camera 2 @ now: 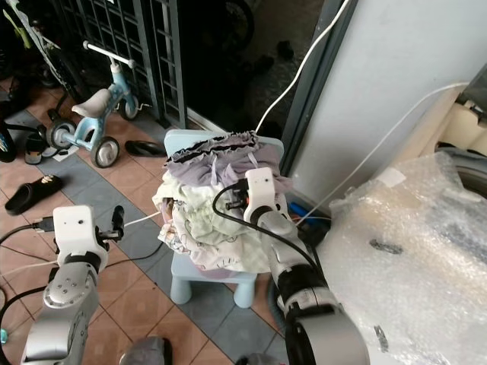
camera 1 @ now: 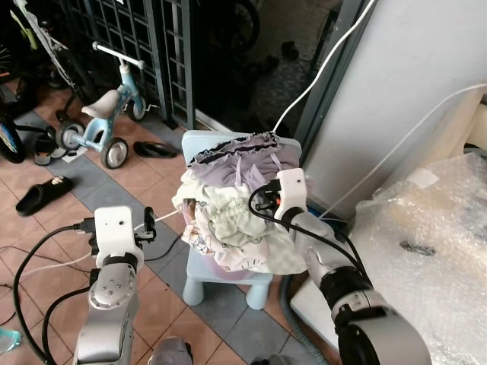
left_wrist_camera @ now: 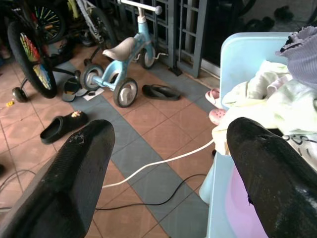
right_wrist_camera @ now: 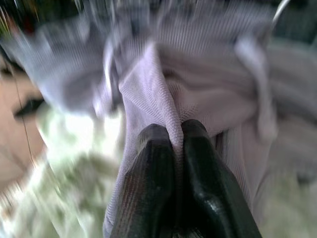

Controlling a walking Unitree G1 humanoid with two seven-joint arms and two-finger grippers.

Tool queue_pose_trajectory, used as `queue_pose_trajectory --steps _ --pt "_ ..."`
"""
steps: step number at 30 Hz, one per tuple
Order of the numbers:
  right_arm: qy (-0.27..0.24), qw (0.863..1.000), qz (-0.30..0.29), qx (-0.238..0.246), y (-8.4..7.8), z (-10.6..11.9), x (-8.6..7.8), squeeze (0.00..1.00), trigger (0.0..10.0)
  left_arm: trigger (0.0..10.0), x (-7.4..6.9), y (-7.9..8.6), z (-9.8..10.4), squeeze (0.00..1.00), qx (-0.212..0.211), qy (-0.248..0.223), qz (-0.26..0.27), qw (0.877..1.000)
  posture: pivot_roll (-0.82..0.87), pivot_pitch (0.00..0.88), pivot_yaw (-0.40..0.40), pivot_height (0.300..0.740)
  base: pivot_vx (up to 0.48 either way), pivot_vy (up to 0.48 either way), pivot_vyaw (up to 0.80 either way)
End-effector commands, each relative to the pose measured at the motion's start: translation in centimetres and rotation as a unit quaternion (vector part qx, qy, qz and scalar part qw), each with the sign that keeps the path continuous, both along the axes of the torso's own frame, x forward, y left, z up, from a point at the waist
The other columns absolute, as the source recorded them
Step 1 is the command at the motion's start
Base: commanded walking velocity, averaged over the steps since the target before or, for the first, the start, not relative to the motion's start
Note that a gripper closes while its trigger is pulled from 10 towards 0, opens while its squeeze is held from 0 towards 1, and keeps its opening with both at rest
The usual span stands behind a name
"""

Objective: Clothes washing

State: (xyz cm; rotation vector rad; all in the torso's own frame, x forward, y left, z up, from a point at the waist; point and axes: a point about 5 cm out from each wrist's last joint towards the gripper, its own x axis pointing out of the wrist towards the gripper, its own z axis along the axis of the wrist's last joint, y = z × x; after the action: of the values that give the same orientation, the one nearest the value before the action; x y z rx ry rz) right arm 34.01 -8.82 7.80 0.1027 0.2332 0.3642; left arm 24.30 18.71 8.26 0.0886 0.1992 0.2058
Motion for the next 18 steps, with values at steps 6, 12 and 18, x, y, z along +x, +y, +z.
queue_pose_trajectory --steps 6,12,18 --pt "-0.197 0.979 -0.024 0.04 -2.3 6.4 -1.5 0.0 0.0 10.0 0.6 -0.9 0.8 0.0 0.019 -0.037 -0.028 0.999 0.08 0.0 -0.021 0.74 0.0 0.0 0.0" --pt "-0.237 0.97 -0.022 -0.052 -3.4 5.4 -5.1 0.0 10.0 10.0 1.3 -1.4 1.0 0.0 0.022 -0.055 -0.04 0.997 0.04 0.0 0.002 0.74 0.0 0.0 0.0" --pt "-0.209 0.972 -0.09 -0.061 -4.8 4.8 -6.9 0.0 10.0 10.0 1.0 -1.1 1.5 0.0 0.018 -0.084 -0.043 0.995 0.02 0.0 0.021 0.74 0.0 0.0 0.0"
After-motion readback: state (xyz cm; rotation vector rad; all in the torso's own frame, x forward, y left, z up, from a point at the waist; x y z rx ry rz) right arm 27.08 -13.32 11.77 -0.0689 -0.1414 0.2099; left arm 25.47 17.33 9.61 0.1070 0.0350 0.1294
